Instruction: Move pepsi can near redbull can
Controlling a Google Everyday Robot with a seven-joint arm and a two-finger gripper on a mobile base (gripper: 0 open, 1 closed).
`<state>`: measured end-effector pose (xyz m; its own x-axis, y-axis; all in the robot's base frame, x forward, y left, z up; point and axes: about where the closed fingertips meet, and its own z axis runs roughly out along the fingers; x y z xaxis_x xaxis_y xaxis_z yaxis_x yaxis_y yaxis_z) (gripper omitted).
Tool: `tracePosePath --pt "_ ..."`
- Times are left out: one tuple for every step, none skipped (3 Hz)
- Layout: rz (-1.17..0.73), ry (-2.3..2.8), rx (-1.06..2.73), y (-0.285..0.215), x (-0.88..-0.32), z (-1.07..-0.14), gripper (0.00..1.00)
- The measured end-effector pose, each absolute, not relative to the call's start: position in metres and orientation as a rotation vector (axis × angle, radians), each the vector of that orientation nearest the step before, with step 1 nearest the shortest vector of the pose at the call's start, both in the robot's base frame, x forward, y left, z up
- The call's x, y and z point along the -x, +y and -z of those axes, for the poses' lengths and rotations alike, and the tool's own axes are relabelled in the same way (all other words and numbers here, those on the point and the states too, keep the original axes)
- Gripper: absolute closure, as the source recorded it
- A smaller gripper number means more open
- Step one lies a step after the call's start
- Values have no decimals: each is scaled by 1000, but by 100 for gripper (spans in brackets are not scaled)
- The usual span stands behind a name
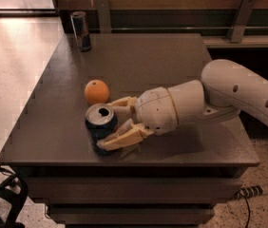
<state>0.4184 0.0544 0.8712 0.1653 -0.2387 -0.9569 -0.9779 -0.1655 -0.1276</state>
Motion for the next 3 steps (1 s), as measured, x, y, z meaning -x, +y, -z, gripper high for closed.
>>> tracePosePath --pt "-1073 1203 1575 55 -418 -871 100" --pt "-1080 1208 1536 43 -434 -887 100" --pt "-1088 1238 1445 17 -464 -912 100"
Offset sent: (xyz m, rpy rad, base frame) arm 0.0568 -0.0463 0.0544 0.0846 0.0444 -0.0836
